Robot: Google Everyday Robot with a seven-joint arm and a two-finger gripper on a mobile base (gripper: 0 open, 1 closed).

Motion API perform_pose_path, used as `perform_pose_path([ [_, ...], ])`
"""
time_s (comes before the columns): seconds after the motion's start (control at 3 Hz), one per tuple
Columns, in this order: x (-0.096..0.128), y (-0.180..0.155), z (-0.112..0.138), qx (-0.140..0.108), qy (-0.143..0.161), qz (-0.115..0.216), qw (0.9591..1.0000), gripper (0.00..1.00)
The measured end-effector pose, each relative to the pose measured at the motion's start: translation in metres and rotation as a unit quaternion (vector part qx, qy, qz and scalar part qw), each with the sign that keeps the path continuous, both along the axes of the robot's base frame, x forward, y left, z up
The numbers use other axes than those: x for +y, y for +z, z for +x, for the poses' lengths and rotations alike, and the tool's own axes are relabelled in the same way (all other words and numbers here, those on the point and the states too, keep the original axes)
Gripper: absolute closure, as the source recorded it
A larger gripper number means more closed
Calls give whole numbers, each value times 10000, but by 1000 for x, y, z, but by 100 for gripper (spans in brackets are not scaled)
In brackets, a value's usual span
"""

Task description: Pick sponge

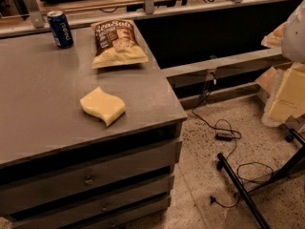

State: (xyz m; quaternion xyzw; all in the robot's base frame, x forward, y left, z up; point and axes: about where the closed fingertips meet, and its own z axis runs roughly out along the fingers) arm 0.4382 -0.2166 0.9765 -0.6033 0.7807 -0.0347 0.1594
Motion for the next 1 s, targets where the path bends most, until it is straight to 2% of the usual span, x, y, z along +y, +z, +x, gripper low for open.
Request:
perform_pose_path([
  [0.33, 5, 0, 1, -1, 68, 36, 10000, 0],
  [0.67, 42, -1, 7, 8, 628, 331, 9975, 0],
  [1.0, 131, 5, 19, -8, 1790, 781, 9807, 0],
])
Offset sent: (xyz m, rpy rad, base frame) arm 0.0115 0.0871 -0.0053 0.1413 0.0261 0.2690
